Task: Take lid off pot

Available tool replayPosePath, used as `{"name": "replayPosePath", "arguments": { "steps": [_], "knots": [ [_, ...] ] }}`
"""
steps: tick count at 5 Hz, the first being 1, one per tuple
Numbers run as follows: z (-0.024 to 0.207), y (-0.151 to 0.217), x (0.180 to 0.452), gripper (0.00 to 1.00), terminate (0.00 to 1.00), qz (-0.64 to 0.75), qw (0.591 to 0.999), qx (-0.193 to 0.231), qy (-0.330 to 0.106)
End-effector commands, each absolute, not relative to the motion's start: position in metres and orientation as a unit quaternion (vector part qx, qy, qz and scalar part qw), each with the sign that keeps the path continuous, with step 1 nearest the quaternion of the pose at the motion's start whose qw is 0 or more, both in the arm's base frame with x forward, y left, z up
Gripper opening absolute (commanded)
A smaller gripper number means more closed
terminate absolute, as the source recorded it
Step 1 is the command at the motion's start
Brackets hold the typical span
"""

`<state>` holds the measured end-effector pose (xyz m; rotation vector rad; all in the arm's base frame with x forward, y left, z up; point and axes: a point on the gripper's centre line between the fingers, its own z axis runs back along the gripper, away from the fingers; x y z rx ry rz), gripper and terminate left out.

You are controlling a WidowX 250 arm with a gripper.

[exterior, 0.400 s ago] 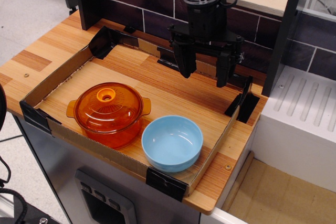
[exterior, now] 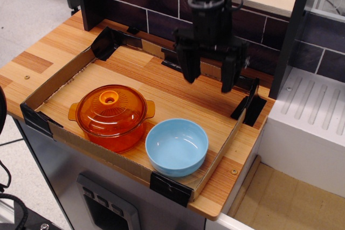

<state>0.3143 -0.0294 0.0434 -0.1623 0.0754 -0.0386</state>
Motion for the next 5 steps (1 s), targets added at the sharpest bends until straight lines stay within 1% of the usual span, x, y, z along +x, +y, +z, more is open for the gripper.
{"name": "replayPosePath", "arguments": {
  "steps": [1,2,3,4,5],
  "knots": [
    [0.103,-0.009,0.301,1.0,0.0,-0.057,0.992,-0.109,-0.005],
    [0.119,0.004,0.284,1.0,0.0,-0.065,0.992,-0.111,-0.014],
    [0.128,0.015,0.264,1.0,0.0,-0.074,0.993,-0.094,-0.019],
    [0.127,0.025,0.241,1.0,0.0,-0.074,0.994,-0.07,-0.032],
    [0.126,0.036,0.221,1.0,0.0,-0.08,0.994,-0.064,-0.032]
  ]
}}
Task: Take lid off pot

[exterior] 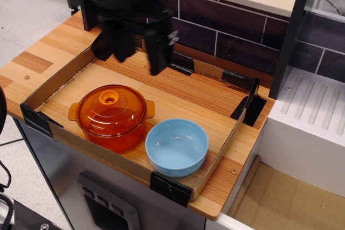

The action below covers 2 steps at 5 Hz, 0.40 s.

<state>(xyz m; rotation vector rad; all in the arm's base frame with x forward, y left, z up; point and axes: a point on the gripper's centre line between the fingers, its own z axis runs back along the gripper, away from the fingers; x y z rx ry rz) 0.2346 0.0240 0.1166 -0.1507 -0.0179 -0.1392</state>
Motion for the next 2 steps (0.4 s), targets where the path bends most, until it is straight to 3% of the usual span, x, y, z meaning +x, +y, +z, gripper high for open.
{"name": "replayPosePath", "arguments": {
  "steps": [1,2],
  "knots": [
    [0.12,0.05,0.21,1.0,0.0,-0.053,0.996,-0.064,-0.043],
    [0.106,0.058,0.209,1.0,0.0,-0.025,0.996,-0.075,-0.034]
  ]
}}
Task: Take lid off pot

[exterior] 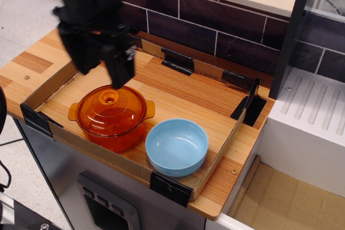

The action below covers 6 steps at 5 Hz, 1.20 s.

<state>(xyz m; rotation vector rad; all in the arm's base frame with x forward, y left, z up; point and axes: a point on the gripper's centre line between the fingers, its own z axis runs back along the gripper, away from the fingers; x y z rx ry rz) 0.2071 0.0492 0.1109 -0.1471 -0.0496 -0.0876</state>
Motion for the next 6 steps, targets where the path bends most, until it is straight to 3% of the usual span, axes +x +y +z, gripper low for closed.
{"name": "replayPosePath", "arguments": {
  "steps": [1,6],
  "knots": [
    [0.092,0.058,0.209,1.0,0.0,-0.021,0.997,-0.066,-0.036],
    [0.06,0.052,0.225,1.0,0.0,-0.02,0.999,-0.029,-0.034]
  ]
}}
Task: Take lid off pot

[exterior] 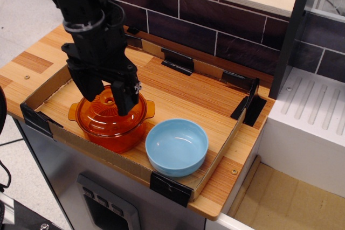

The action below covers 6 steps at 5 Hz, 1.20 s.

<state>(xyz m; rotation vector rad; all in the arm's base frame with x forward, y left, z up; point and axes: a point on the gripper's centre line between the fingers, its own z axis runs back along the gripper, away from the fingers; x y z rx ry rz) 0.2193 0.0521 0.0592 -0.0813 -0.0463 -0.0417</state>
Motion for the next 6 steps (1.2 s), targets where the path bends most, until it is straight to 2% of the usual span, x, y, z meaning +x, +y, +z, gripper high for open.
{"name": "replayPosePath", "arguments": {
  "steps": [1,4,5,6],
  "knots": [
    [0.056,0.052,0.226,0.0,0.0,-0.017,0.999,-0.021,-0.035],
    [0.076,0.055,0.234,0.0,0.0,-0.009,0.999,-0.012,-0.041],
    [0.101,0.059,0.239,0.0,0.0,0.004,0.999,-0.014,-0.05],
    [0.122,0.064,0.25,0.0,0.0,0.016,0.998,-0.035,-0.058]
  ]
}}
